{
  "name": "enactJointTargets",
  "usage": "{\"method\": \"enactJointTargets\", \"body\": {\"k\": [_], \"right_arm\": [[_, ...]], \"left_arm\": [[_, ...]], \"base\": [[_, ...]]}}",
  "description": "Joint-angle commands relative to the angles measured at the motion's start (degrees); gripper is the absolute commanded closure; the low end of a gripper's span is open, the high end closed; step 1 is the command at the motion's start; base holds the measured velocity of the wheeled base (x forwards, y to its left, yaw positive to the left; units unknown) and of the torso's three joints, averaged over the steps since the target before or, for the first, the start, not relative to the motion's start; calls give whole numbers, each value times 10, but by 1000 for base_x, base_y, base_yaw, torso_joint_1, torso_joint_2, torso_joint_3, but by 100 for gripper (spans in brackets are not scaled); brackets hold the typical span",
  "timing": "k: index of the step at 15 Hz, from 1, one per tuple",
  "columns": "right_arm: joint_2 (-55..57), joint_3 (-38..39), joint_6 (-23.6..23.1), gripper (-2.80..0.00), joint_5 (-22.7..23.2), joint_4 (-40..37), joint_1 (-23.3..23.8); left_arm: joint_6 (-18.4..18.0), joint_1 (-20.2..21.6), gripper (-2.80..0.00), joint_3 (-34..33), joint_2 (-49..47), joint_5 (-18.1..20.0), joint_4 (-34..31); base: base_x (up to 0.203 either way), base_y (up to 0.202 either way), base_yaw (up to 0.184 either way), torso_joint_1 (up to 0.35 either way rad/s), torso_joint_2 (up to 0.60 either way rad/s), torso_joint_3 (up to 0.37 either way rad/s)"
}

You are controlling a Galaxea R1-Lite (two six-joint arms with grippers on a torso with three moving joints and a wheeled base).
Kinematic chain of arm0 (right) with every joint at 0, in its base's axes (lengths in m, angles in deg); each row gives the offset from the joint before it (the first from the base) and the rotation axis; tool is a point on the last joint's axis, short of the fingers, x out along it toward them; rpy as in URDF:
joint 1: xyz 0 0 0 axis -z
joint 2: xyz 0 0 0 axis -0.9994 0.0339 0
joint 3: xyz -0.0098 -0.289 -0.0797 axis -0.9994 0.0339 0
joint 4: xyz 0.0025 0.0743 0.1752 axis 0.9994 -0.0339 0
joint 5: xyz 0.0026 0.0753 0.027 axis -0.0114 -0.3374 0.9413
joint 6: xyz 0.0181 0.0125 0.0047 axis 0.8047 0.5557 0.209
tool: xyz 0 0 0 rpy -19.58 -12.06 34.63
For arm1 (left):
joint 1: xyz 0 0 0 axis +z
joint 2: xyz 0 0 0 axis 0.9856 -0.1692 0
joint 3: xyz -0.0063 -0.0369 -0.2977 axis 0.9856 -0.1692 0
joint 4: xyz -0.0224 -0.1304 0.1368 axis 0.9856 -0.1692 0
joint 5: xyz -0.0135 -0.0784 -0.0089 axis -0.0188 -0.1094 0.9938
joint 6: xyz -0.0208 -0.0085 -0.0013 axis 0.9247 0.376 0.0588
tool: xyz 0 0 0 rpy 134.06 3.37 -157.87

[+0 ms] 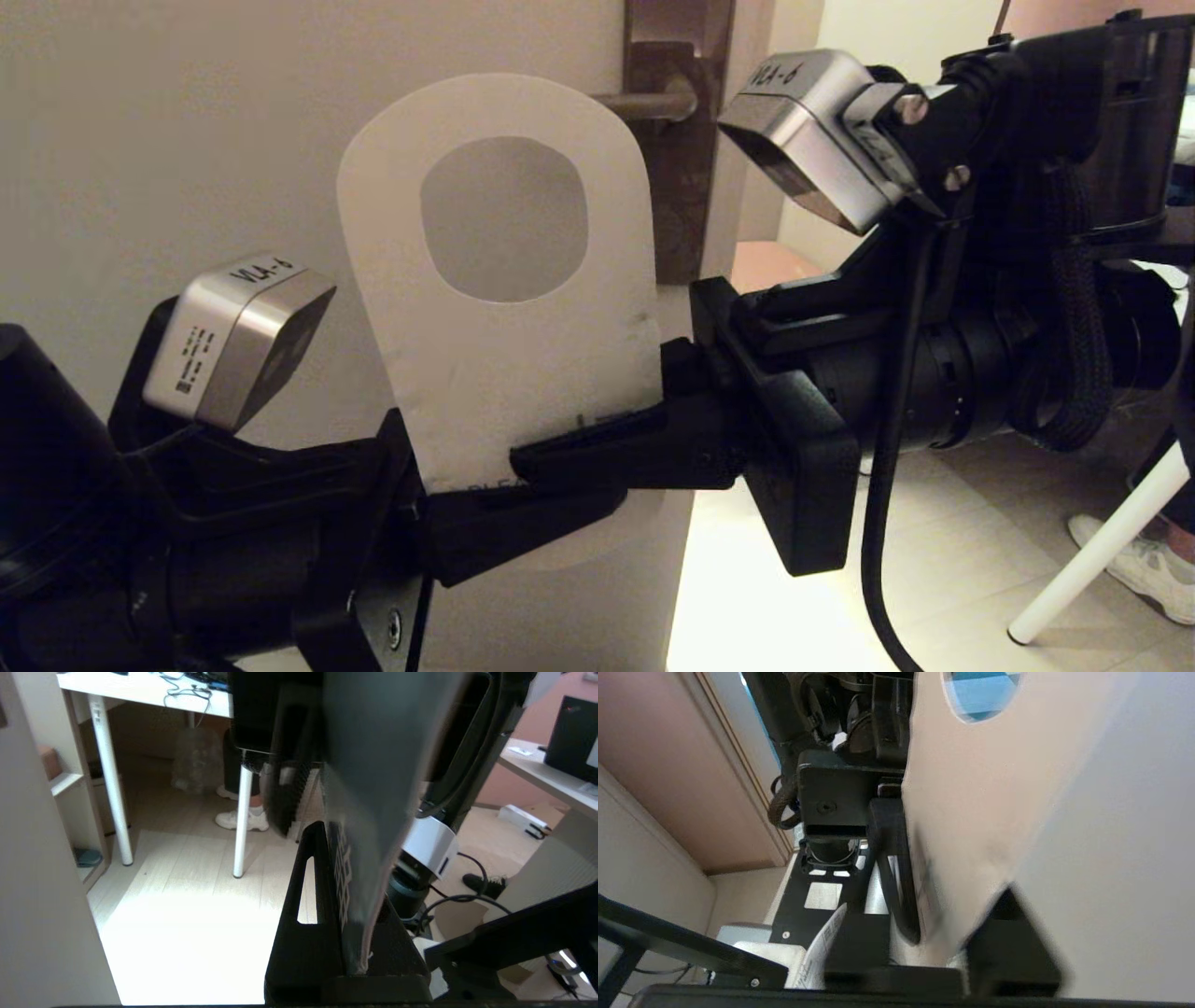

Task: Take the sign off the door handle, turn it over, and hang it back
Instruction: Hand it to the other hand, then hang the sign back with the other side facing out

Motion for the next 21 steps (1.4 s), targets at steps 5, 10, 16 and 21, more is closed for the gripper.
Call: {"method": "enactJointTargets", "body": {"k": [5,10,16,21], "right_arm": [[-1,0,-1,-280,0,3,1],[-15,11,-2,-280,-1,3,23],[-61,58,-3,-280,-51,5,68],[-126,114,-3,-280,-74,5,108]], "left_arm": [[2,1,0,-1,2,1,1],[2,13,0,-17,16,0,1],[0,51,0,-38,43,-1,1],[-5,78,0,-47,54,-1,1]], "base": [[0,0,0,0,0,0],[0,0,0,0,0,0],[0,0,0,0,0,0],[0,0,0,0,0,0]]}}
